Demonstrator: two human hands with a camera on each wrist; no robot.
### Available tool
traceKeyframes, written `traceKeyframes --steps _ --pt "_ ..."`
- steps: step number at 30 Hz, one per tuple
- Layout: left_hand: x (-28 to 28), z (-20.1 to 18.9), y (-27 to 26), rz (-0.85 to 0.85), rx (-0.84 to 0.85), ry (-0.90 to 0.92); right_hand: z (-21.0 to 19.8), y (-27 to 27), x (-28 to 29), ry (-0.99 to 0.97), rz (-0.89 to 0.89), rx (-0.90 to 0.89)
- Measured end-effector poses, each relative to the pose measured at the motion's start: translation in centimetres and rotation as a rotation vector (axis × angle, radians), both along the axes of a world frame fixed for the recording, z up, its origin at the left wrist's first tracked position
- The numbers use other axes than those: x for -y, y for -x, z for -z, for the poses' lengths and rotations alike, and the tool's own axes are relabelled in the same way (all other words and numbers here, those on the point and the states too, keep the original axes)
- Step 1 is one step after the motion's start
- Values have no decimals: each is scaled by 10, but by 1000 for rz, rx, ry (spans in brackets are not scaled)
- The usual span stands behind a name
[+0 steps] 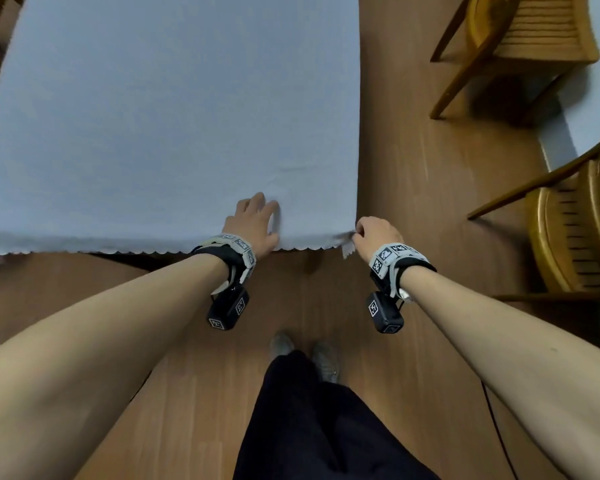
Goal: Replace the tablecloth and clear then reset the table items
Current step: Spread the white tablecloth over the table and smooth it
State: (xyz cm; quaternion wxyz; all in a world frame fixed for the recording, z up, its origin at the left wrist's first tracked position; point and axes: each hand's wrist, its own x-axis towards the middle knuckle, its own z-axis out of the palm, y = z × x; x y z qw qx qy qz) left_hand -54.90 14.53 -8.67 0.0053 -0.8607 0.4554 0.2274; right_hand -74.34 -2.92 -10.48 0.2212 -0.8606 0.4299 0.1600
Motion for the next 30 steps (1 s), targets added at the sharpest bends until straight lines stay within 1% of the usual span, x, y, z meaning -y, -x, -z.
traceKeyframes --steps 3,7,11,14,18,21,24,27,30 --pt "-3 2 2 0 20 20 -3 10 -4 25 34 35" --pt "-11 4 11 32 54 -5 -6 26 -9 58 16 3" --pt "-23 4 24 70 89 -71 -2 28 -15 34 11 -28" --pt "-29 2 27 72 104 -72 -3 26 -15 4 32 -30" --pt "-38 -11 21 32 62 -51 -21 16 -14 -12 88 53" --pt "-51 -31 9 -32 10 -52 -42 -12 -15 27 69 168" --pt "-77 -54 -14 -110 -14 -72 -63 -60 -27 45 -21 241" --pt "-116 -75 -48 -187 2 -111 -78 -116 -54 9 -158 256" --pt "-160 -88 -91 -294 10 -165 -82 -170 -91 -17 -291 230"
